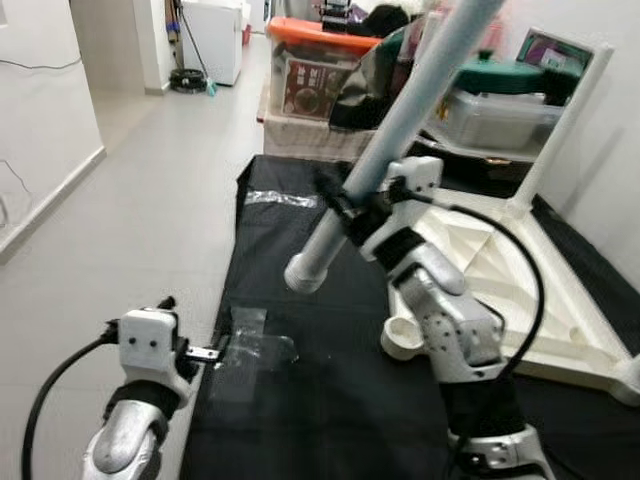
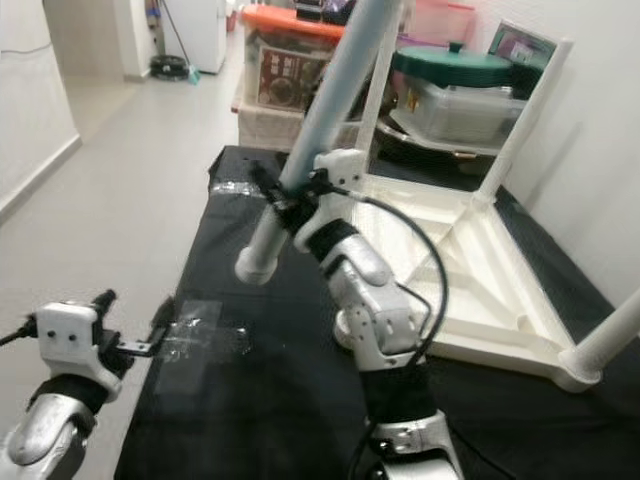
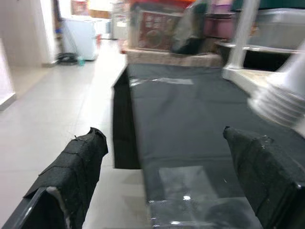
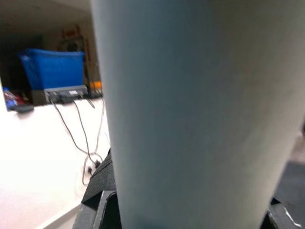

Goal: Building children table

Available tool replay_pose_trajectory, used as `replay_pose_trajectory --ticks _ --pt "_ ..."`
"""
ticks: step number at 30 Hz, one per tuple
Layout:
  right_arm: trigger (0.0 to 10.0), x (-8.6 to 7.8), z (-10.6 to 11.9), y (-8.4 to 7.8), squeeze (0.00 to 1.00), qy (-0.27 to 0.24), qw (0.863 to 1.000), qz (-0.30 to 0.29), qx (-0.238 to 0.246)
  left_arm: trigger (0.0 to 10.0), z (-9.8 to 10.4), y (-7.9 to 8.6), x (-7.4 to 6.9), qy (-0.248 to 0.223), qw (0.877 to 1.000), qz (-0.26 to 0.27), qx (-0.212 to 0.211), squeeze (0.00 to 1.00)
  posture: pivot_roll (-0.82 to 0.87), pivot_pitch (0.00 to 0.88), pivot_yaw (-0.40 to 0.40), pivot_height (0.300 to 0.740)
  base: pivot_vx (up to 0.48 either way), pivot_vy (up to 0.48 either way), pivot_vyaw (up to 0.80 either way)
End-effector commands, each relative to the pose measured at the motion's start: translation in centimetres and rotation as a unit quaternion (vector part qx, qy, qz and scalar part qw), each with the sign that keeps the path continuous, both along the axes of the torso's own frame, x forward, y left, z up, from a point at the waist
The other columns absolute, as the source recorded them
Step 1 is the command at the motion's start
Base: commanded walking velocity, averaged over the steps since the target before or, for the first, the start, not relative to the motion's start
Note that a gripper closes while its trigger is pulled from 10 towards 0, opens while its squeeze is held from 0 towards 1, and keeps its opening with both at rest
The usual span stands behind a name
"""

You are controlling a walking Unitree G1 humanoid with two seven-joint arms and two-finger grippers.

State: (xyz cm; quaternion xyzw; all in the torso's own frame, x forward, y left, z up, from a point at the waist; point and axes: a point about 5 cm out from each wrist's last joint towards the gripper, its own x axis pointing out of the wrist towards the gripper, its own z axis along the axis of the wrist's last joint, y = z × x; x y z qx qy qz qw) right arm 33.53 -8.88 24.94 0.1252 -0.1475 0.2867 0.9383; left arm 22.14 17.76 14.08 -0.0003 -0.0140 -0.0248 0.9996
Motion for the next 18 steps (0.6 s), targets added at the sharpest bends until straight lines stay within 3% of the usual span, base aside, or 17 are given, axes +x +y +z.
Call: replay_pose_trajectory --ticks 1,5,14,15,18 --pt "10.0 0.7 0.4 -1.5 0.0 0.005 0.999 -0.037 0.005 10.0 -0.3 -0.4 0.1 0.004 1.0 -0.01 0.004 0.0 0.07 0.0 -0.117 0.74 0.0 0.0 -0.8" --pt "10.0 0.9 0.3 -2.0 0.0 0.005 0.999 -0.05 0.0 10.0 -0.3 -0.4 0.1 0.004 1.0 -0.01 0.005 0.0 0.07 0.0 -0.117 0.74 0.0 0.0 -0.8" --pt "10.0 1.3 0.6 -2.8 0.0 0.003 0.999 -0.041 -0.018 10.0 -0.3 -0.5 0.1 0.004 1.0 -0.01 0.005 0.0 0.06 0.0 -0.12 0.74 0.0 0.0 -0.49" --pt "10.0 1.4 1.0 -3.0 0.0 -0.011 0.999 -0.02 -0.043 10.0 -0.3 -0.6 0.2 0.003 1.0 -0.009 0.005 0.0 0.06 0.0 -0.125 0.74 0.0 0.0 0.0" --pt "10.0 1.4 1.0 -3.0 0.0 -0.015 0.998 -0.011 -0.059 10.0 -0.3 -0.6 0.2 0.002 1.0 -0.009 0.005 0.0 0.06 0.0 -0.125 0.74 0.0 0.0 0.0"
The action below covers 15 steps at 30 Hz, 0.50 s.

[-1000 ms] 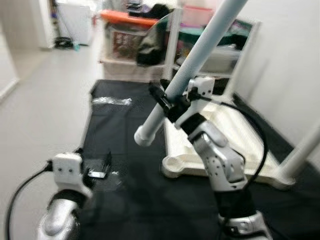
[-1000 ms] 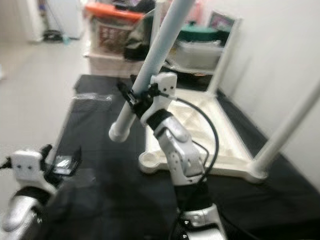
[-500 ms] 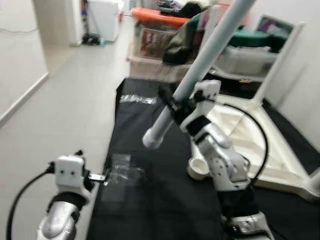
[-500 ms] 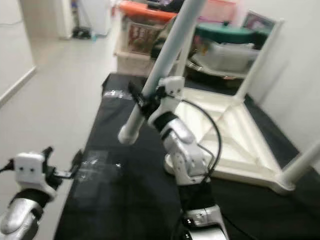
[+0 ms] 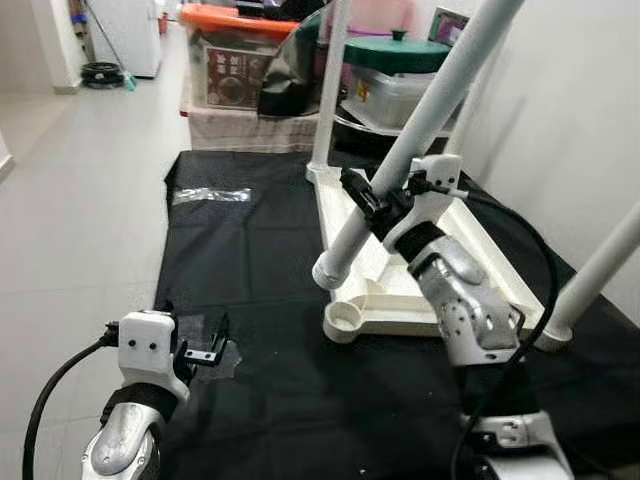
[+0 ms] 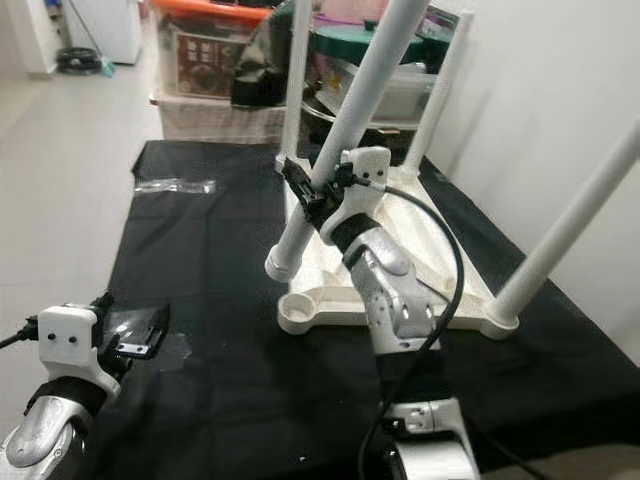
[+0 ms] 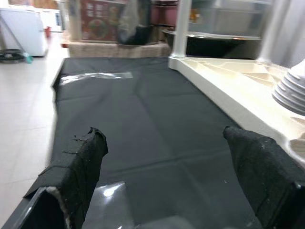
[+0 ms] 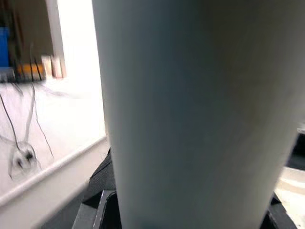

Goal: Building children table

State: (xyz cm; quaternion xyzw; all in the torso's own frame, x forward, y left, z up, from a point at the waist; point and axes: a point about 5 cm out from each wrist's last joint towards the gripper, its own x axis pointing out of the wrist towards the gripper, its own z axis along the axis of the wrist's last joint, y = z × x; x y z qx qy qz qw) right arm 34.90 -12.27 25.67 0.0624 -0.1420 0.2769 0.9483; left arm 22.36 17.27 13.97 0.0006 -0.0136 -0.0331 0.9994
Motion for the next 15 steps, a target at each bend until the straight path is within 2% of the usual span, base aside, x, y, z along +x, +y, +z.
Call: replay_pose_trajectory --ticks 1,4,8,13,15 --pt "10.0 0.1 0.2 0.6 0.0 -0.007 0.999 0.032 -0.024 10.0 -0.2 -0.2 0.1 0.001 1.0 -0.001 0.004 0.0 0.06 0.0 -0.127 0.74 0.0 0.0 0.0" --pt "10.0 0.1 0.2 0.7 0.0 -0.012 0.998 0.051 -0.045 10.0 -0.3 -0.2 0.1 0.001 1.0 0.0 0.004 0.0 0.06 0.0 -0.13 0.74 0.0 0.0 0.0" --pt "10.0 0.3 -0.6 0.3 0.0 0.011 0.984 0.141 -0.112 10.0 -0.3 -0.2 0.2 -0.001 1.0 0.001 0.005 0.0 0.06 0.0 -0.137 0.74 0.0 0.0 0.0" --pt "10.0 0.1 -0.7 0.1 0.0 0.019 0.975 0.188 -0.121 10.0 -0.3 -0.2 0.3 -0.002 1.0 0.001 0.005 0.0 0.06 0.0 -0.139 0.74 0.0 0.0 0.0" --pt "10.0 0.4 -1.3 -0.5 0.0 0.028 0.967 0.209 -0.146 10.0 -0.2 -0.2 0.3 -0.003 1.0 0.002 0.005 0.0 0.07 0.0 -0.144 0.74 0.0 0.0 0.0"
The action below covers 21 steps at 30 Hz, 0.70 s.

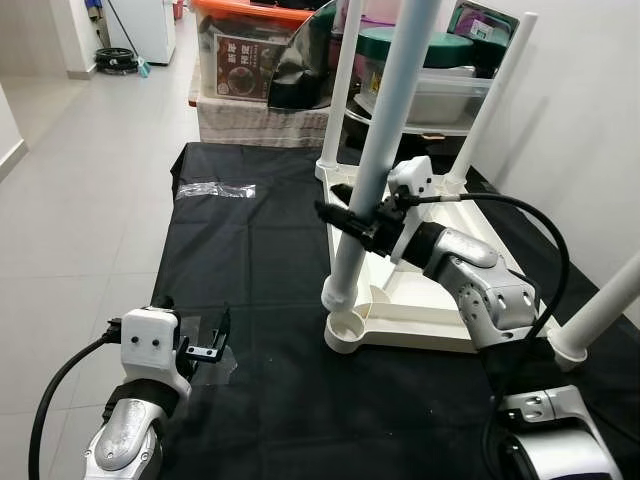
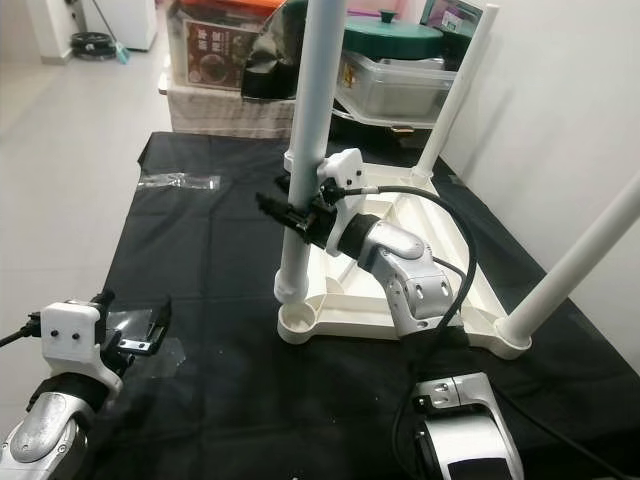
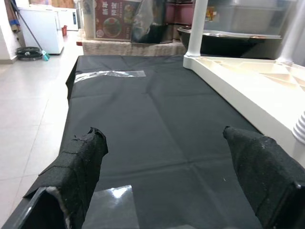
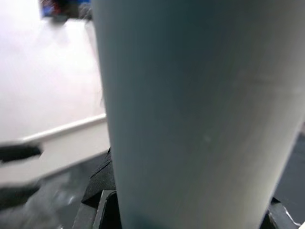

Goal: Building children table

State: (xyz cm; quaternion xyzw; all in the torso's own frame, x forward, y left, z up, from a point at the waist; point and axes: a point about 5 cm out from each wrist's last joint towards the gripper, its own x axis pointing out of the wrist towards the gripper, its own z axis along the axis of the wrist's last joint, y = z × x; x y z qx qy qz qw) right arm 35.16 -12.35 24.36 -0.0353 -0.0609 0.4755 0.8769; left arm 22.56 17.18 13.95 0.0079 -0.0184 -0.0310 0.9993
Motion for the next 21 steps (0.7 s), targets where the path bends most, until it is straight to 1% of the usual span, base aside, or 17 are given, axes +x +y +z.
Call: replay_pose_trajectory --ticks 1,3,5,10,11,17,18,21 --pt "10.0 0.3 -0.3 -0.8 0.0 0.005 1.0 0.017 -0.017 10.0 -0.2 -0.1 0.0 0.001 1.0 0.0 -0.002 0.0 0.07 0.0 -0.144 0.74 0.0 0.0 0.0" --pt "10.0 0.7 -0.2 -1.5 0.0 0.019 0.999 0.024 -0.01 10.0 -0.2 0.0 0.0 0.0 1.0 0.002 -0.002 0.0 0.07 0.0 -0.144 0.74 0.0 0.0 0.0" --pt "10.0 0.8 0.0 -1.7 0.0 0.023 0.999 0.031 -0.004 10.0 -0.2 0.0 0.0 0.0 1.0 0.002 -0.002 0.0 0.07 0.0 -0.144 0.74 0.0 0.0 0.0" --pt "10.0 0.5 -0.5 -2.2 0.0 0.032 0.998 0.057 -0.008 10.0 -0.2 0.0 0.0 0.001 1.0 0.0 -0.001 0.0 0.07 0.0 -0.142 0.74 0.0 0.0 0.0" --pt "10.0 0.4 -1.1 -2.3 0.0 0.04 0.997 0.063 -0.011 10.0 -0.1 0.0 -0.1 0.001 1.0 -0.001 -0.001 0.0 0.08 0.0 -0.137 0.74 0.0 0.0 0.0" --pt "10.0 0.2 -1.6 -1.9 0.0 0.043 0.996 0.08 -0.013 10.0 -0.1 0.0 -0.1 0.001 1.0 -0.002 -0.001 0.0 0.08 0.0 -0.138 0.74 0.0 0.0 0.0" --pt "10.0 0.2 -1.9 -1.4 0.0 0.045 0.995 0.092 -0.009 10.0 -0.1 0.0 -0.1 0.001 1.0 -0.002 -0.001 0.0 0.08 0.0 -0.143 0.74 0.0 0.0 0.0" --pt "10.0 0.2 -2.0 -1.2 0.0 0.046 0.994 0.096 -0.008 10.0 -0.1 0.0 -0.1 0.002 1.0 -0.002 -0.001 0.0 0.08 0.0 -0.143 0.74 0.0 0.0 0.0"
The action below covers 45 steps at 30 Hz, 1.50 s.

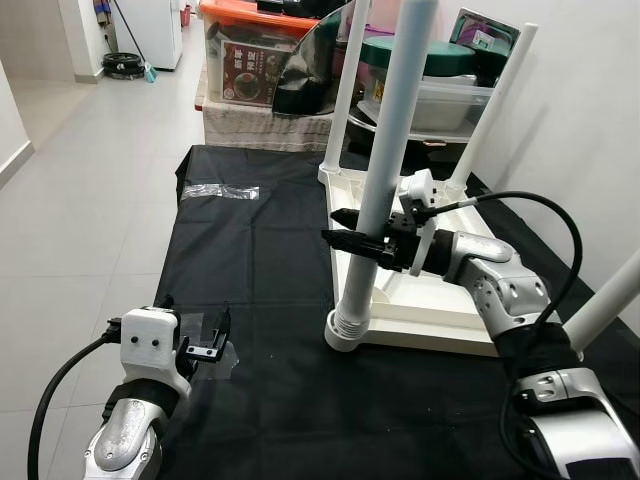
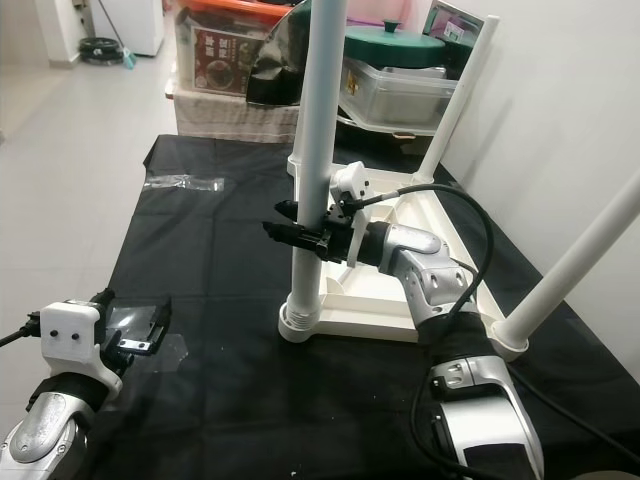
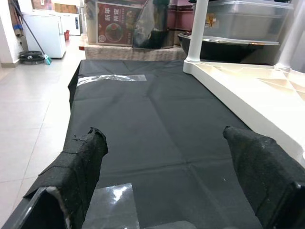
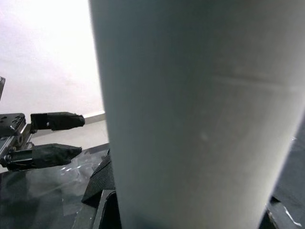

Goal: Building children table

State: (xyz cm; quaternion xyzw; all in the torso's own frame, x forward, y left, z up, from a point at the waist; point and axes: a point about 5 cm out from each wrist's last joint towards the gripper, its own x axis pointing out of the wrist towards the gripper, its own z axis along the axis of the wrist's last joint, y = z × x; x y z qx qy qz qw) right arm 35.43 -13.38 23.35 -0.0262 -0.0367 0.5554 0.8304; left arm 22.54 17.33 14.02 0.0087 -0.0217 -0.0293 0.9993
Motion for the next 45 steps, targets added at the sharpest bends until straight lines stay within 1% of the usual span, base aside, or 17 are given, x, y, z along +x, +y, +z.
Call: replay_pose_trajectory --ticks 1,7,9,13,14,15,16,20,25,32,35,38,39,40,42,43,45 --pt "10.0 -0.1 -1.0 -0.1 0.0 0.021 1.0 0.004 0.001 10.0 -0.2 -0.2 0.0 0.005 1.0 -0.004 -0.002 0.0 0.08 0.0 -0.143 0.74 0.0 0.0 0.0" --pt "10.0 0.0 -1.6 0.4 0.0 0.031 0.999 0.011 0.007 10.0 -0.2 -0.2 0.0 0.005 1.0 -0.003 -0.003 0.0 0.09 0.0 -0.149 0.74 0.0 0.0 0.0" --pt "10.0 0.0 -2.6 0.9 0.0 0.052 0.998 0.014 0.013 10.0 -0.3 -0.2 -0.1 0.006 1.0 -0.001 -0.006 0.0 0.09 0.0 -0.153 0.74 0.0 0.0 0.0" --pt "10.0 0.0 -3.1 0.9 0.0 0.064 0.998 0.012 0.019 10.0 -0.4 -0.2 -0.2 0.008 1.0 0.0 -0.007 0.0 0.09 0.0 -0.154 0.74 0.0 0.0 0.0" --pt "10.0 0.3 -3.3 0.5 0.0 0.082 0.996 0.002 0.043 10.0 -0.4 -0.2 -0.2 0.009 1.0 0.0 -0.009 0.0 0.09 0.0 -0.154 0.74 0.0 0.0 0.0" --pt "10.0 0.3 -3.3 0.5 0.0 0.082 0.996 0.002 0.043 10.0 -0.4 -0.2 -0.2 0.009 1.0 0.0 -0.009 0.0 0.09 0.0 -0.154 0.74 0.0 0.0 0.0" --pt "10.0 0.4 -3.6 0.1 0.0 0.095 0.994 -0.01 0.062 10.0 -0.4 -0.2 -0.2 0.01 1.0 0.001 -0.01 0.0 0.09 0.0 -0.155 0.74 0.0 0.0 0.0" --pt "10.0 0.5 -4.1 -0.3 0.0 0.107 0.991 -0.022 0.08 10.0 -0.5 -0.1 -0.3 0.011 1.0 0.003 -0.012 0.0 0.1 0.0 -0.155 0.74 0.0 0.0 0.0" --pt "10.0 0.0 -4.6 -0.1 0.0 0.111 0.99 -0.023 0.088 10.0 -0.5 -0.1 -0.3 0.012 1.0 0.004 -0.013 0.0 0.09 0.0 -0.152 0.74 0.0 0.0 0.0" --pt "10.0 -1.1 -6.0 0.9 0.0 0.114 0.988 -0.031 0.097 10.0 -0.6 -0.1 -0.2 0.013 1.0 0.002 -0.012 0.0 0.09 0.0 -0.139 0.74 0.0 0.0 0.0" --pt "10.0 -1.6 -6.3 1.4 0.0 0.106 0.991 -0.009 0.082 10.0 -0.7 -0.2 -0.1 0.013 1.0 0.0 -0.013 0.0 0.09 0.0 -0.137 0.74 0.0 0.0 0.0" --pt "10.0 -1.6 -6.2 1.3 0.0 0.109 0.991 0.005 0.076 10.0 -0.7 -0.2 -0.1 0.013 1.0 -0.001 -0.013 0.0 0.09 0.0 -0.138 0.74 0.0 0.0 0.0" --pt "10.0 -1.8 -6.2 1.3 0.0 0.114 0.991 0.036 0.064 10.0 -0.7 -0.2 0.0 0.013 1.0 -0.002 -0.013 0.0 0.09 0.0 -0.14 0.74 0.0 0.0 0.0" --pt "10.0 -1.8 -6.2 1.3 0.0 0.114 0.991 0.036 0.064 10.0 -0.7 -0.2 0.0 0.013 1.0 -0.002 -0.013 0.0 0.09 0.0 -0.14 0.74 0.0 0.0 0.0" --pt "10.0 -2.3 -6.2 1.0 0.0 0.12 0.987 0.105 0.022 10.0 -0.7 -0.2 0.0 0.013 1.0 -0.001 -0.014 0.0 0.1 0.0 -0.148 0.74 0.0 0.0 0.0" --pt "10.0 -2.3 -6.2 1.0 0.0 0.12 0.987 0.105 0.022 10.0 -0.7 -0.2 0.0 0.013 1.0 -0.001 -0.014 0.0 0.1 0.0 -0.148 0.74 0.0 0.0 0.0" --pt "10.0 -2.6 -6.0 0.9 0.0 0.126 0.98 0.156 -0.006 10.0 -0.7 -0.1 -0.1 0.013 1.0 0.002 -0.015 0.0 0.1 0.0 -0.157 0.74 0.0 0.0 0.0"
